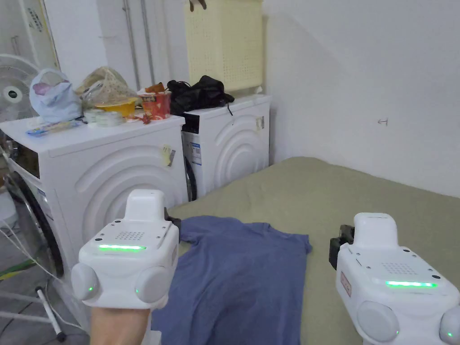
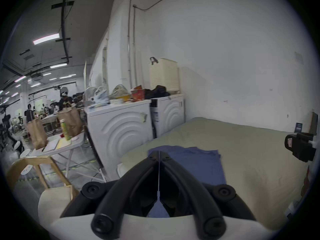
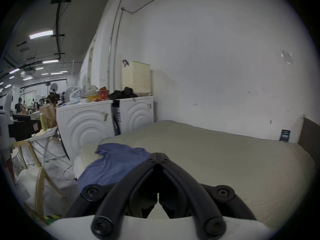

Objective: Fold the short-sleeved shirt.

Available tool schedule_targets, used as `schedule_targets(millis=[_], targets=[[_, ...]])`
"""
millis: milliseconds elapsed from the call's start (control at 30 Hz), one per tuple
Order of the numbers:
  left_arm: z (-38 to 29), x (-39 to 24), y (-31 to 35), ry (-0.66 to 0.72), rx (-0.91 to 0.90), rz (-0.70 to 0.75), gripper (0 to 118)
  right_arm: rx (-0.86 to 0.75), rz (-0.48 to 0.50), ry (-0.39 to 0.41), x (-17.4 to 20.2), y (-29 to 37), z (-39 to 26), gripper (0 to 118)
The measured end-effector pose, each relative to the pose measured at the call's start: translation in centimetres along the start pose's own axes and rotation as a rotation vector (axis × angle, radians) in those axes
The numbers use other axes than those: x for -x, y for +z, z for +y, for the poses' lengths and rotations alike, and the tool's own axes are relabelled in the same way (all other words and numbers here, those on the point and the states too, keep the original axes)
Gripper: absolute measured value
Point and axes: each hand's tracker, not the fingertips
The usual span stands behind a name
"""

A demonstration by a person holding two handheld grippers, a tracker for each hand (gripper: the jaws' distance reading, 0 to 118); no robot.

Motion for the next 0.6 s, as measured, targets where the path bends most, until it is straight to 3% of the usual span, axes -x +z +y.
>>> schedule_targets(millis=[233,600], targets=[[-0.6,1.5,-0.5,0.011,0.028,0.030,1,0.013,0.034,0.013,1.6,-0.8,0.0,0],[-2.3,-2.3,-7.4,-0.025,0.117,-0.077,1,0.069,-0.011,0.011,-0.1,-3.8,-1.8,0]])
